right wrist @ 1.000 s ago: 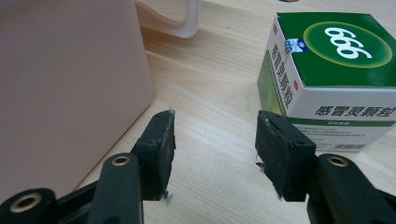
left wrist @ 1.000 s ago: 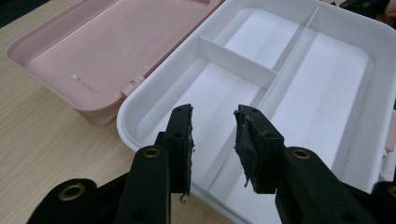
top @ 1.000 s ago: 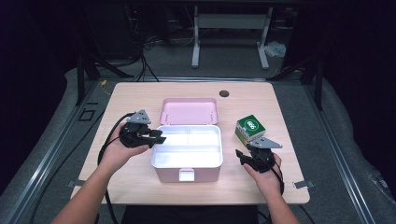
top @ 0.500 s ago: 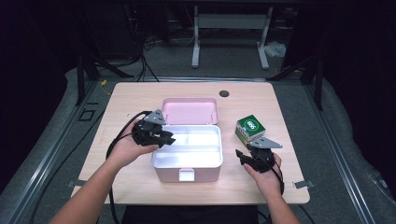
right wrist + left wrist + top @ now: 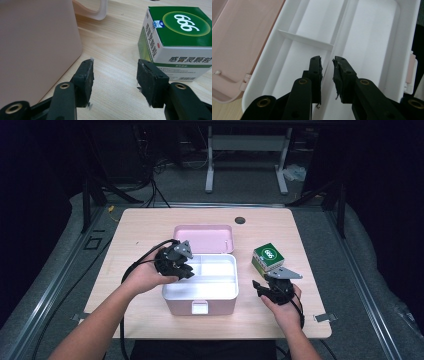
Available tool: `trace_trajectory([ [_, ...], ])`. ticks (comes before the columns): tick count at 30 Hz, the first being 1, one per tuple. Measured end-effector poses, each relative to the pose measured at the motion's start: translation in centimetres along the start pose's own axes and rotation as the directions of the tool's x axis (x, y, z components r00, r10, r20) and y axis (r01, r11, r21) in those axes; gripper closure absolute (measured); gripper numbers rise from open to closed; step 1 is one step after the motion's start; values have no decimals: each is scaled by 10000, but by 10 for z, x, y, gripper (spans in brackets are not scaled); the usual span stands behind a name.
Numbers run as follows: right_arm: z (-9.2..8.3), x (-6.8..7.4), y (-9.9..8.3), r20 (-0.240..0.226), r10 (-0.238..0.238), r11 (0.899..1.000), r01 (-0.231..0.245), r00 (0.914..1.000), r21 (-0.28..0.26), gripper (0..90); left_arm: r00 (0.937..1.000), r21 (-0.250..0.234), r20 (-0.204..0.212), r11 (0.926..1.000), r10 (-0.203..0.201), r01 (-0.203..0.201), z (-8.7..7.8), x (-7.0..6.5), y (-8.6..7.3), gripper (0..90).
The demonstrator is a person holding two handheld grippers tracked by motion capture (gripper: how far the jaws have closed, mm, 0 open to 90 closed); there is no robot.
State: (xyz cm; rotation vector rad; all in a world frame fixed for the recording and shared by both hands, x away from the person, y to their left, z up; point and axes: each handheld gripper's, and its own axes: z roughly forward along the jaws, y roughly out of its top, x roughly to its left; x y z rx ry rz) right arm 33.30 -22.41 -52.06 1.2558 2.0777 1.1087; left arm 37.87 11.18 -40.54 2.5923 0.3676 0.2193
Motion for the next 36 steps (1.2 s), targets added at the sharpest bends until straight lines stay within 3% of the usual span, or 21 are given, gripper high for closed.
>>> trace_trajectory([
  [12,0,0,0,-16,0,10000,0,10000,-9,470,9977,877,206,9940,640,-655,6,-2,12,786],
  [17,0,0,0,-8,-13,10000,13,10000,-12,470,9963,1055,425,9913,743,-784,9,-1,13,805],
  [23,0,0,0,-16,3,10000,-3,10000,-15,470,9956,1146,264,9892,894,-919,8,-1,19,800],
  [28,0,0,0,-32,21,10000,-21,10000,-29,470,9926,1779,351,9766,1163,-1208,17,0,22,799],
  [36,0,0,0,-23,36,10000,-36,10000,-16,470,9898,2145,372,9663,1374,-1422,25,-2,28,825],
])
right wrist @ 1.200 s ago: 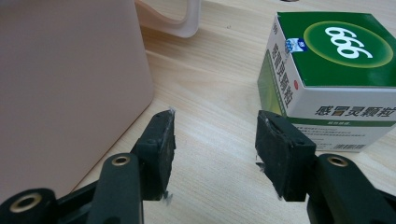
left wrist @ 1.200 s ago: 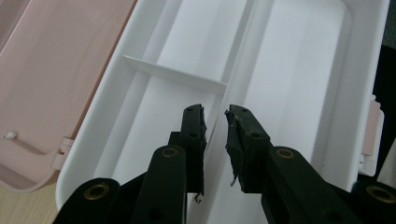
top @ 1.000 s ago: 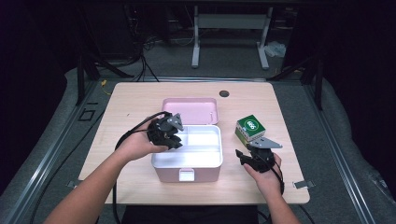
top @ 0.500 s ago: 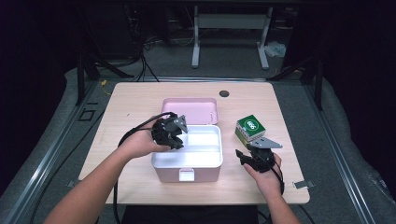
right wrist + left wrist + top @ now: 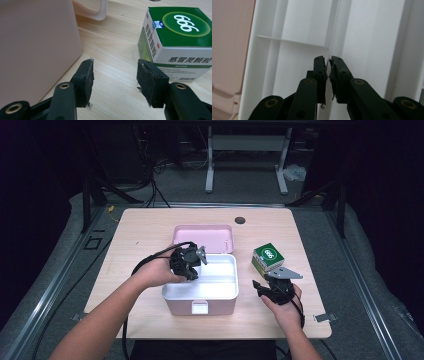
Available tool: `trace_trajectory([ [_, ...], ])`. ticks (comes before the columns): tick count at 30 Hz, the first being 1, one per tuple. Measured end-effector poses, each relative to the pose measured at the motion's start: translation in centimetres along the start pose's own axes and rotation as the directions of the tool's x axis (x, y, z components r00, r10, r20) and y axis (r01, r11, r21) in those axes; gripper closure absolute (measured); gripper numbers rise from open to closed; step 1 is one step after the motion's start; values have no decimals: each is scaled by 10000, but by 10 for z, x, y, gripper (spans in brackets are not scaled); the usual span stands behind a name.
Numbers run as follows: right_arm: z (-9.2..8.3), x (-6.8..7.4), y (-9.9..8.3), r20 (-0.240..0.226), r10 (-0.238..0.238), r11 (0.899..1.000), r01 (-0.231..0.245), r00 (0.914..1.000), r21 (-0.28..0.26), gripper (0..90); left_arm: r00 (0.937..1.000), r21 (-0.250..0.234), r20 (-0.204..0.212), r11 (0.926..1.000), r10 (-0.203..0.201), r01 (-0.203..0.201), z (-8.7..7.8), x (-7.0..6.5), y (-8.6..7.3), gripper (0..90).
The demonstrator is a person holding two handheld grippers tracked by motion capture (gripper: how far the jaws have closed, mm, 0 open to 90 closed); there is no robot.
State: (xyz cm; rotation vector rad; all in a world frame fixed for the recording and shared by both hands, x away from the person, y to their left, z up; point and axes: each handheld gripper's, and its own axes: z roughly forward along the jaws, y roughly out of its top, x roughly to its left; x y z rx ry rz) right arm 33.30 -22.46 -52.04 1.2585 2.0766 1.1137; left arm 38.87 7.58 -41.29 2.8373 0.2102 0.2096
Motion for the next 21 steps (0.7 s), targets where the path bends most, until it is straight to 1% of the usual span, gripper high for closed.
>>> trace_trajectory([
  [1,0,0,0,0,-6,10000,6,10000,5,470,10000,132,4,9999,75,-75,1,0,2,834],
  [5,0,0,0,-5,-39,10000,39,10000,-3,470,9999,271,12,9996,106,-106,3,0,4,845],
  [7,0,0,0,-10,-31,10000,31,10000,-13,470,9997,508,63,9984,242,-244,4,1,7,848],
  [11,0,0,0,1,-55,10000,55,10000,-4,470,9994,645,140,9974,317,-326,5,2,10,849],
  [12,1,0,0,-14,-62,10000,62,10000,2,471,9990,779,193,9960,412,-426,6,2,11,849],
  [13,1,0,0,-13,-69,10000,69,10000,3,470,9990,779,193,9960,412,-426,6,2,11,850],
  [14,1,0,0,-16,-66,10000,66,10000,9,471,9985,911,244,9945,498,-519,7,3,13,850],
  [15,1,0,0,-16,-66,10000,66,10000,9,471,9985,911,244,9945,498,-519,7,3,13,851],
  [16,1,0,0,-19,-72,10000,72,10000,18,471,9977,1045,314,9925,599,-629,9,3,15,851],
  [17,1,0,0,-19,-72,10000,72,10000,18,471,9977,1045,314,9925,599,-629,9,3,15,851],
  [18,1,0,0,-32,-71,10000,71,10000,20,471,9968,1168,307,9902,740,-771,11,2,17,853],
  [19,1,0,0,-32,-71,10000,71,10000,20,471,9968,1168,307,9902,740,-771,11,2,17,854],
  [21,1,-1,0,-32,-60,10000,60,10000,35,470,9956,1212,342,9885,869,-905,12,2,17,856],
])
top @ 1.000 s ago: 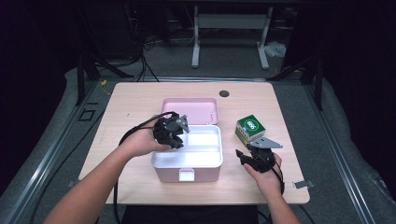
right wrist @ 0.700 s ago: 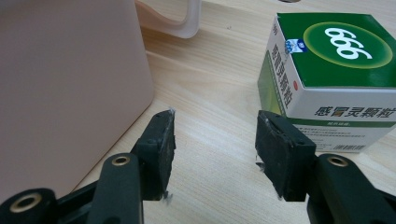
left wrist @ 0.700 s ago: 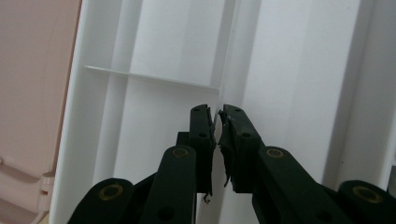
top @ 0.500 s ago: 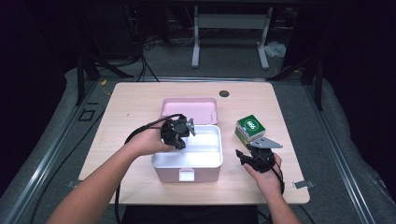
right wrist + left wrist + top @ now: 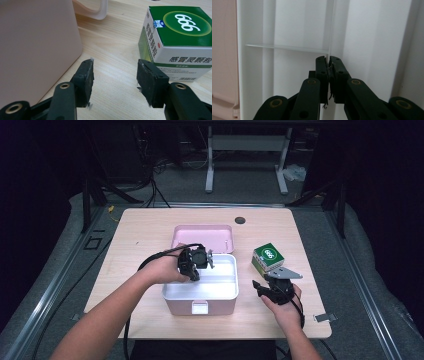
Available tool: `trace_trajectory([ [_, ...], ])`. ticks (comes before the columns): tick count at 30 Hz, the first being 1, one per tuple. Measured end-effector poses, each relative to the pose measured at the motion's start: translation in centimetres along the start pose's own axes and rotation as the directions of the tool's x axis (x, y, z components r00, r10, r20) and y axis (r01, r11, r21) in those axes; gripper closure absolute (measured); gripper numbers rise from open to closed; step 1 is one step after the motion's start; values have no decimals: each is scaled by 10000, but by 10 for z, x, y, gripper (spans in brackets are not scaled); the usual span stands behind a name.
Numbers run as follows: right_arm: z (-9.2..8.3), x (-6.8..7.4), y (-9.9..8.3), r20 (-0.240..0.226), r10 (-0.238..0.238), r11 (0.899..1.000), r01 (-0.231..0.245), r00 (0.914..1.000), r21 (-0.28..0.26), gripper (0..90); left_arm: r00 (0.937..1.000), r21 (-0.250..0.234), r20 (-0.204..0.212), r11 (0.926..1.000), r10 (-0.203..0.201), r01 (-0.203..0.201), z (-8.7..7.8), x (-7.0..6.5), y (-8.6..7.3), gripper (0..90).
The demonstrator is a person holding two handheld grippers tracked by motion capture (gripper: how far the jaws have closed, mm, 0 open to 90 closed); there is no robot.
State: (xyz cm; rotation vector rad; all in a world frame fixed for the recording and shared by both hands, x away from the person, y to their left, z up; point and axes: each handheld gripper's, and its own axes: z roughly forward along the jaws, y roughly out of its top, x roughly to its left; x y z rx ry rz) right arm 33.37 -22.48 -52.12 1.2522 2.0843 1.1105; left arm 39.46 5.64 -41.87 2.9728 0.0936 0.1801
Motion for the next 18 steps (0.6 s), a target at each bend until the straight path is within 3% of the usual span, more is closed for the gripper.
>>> trace_trajectory([
  [8,0,0,0,-8,-19,10000,19,10000,16,471,9994,101,272,9997,228,-231,1,3,1,864],
  [18,1,0,-1,-50,-5,10000,5,10000,49,471,9985,410,270,9979,483,-493,3,3,6,871],
])
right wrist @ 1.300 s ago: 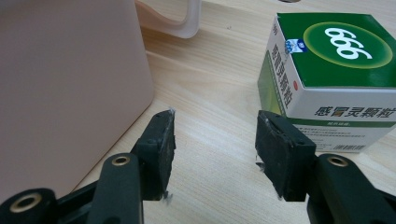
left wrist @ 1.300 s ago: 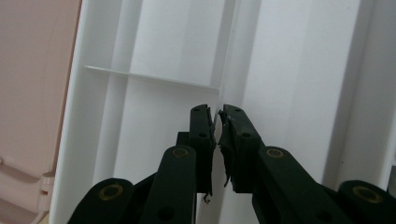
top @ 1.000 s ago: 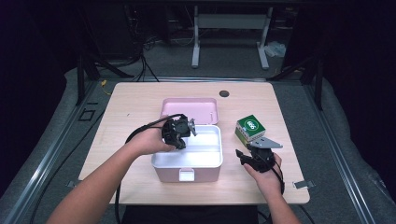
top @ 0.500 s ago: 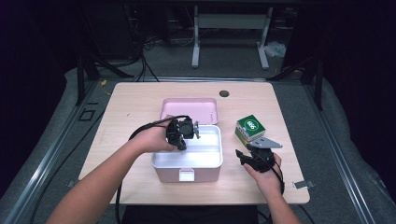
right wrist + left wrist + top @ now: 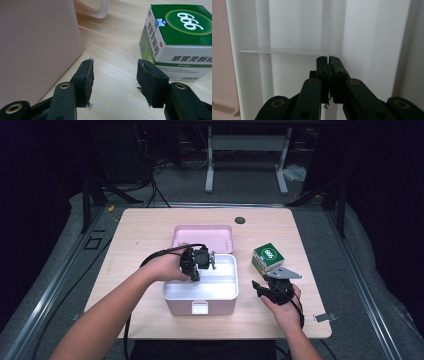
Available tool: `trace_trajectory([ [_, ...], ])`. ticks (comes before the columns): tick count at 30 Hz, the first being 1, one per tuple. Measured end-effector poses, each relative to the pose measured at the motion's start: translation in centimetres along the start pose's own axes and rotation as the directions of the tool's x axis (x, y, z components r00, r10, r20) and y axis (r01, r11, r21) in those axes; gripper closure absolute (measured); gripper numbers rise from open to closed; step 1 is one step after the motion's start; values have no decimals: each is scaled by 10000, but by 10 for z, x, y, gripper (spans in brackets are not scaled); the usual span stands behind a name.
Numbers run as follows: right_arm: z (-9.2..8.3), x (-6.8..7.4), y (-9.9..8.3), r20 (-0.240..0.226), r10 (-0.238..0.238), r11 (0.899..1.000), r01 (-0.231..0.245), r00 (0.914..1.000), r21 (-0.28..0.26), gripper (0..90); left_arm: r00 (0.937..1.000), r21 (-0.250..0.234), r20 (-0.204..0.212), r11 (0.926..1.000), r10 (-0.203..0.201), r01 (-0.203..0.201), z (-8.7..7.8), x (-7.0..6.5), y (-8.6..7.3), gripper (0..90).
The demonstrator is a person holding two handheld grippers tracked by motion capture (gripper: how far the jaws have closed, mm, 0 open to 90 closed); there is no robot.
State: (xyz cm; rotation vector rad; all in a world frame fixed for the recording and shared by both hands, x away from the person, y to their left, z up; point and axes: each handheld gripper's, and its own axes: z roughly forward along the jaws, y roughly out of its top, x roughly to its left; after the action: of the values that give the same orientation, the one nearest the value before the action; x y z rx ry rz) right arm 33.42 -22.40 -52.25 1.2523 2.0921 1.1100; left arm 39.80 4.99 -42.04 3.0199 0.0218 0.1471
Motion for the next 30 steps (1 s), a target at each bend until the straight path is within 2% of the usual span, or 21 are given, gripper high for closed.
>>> trace_trajectory([
  [14,-1,-1,0,-9,91,10000,-91,10000,-1,471,9997,77,-235,9999,89,-87,-5,-3,1,881],
  [24,0,-1,0,3,121,9999,-121,9999,5,471,9986,-55,-526,10000,-31,28,-28,-7,-2,891],
  [28,-1,-1,0,5,112,9999,-112,9999,-1,472,9972,-163,-742,9999,-25,13,-39,-6,-6,891],
  [30,-1,-2,0,18,126,9999,-126,9999,-20,471,9968,-161,-787,9998,-165,153,-44,-6,-11,891],
])
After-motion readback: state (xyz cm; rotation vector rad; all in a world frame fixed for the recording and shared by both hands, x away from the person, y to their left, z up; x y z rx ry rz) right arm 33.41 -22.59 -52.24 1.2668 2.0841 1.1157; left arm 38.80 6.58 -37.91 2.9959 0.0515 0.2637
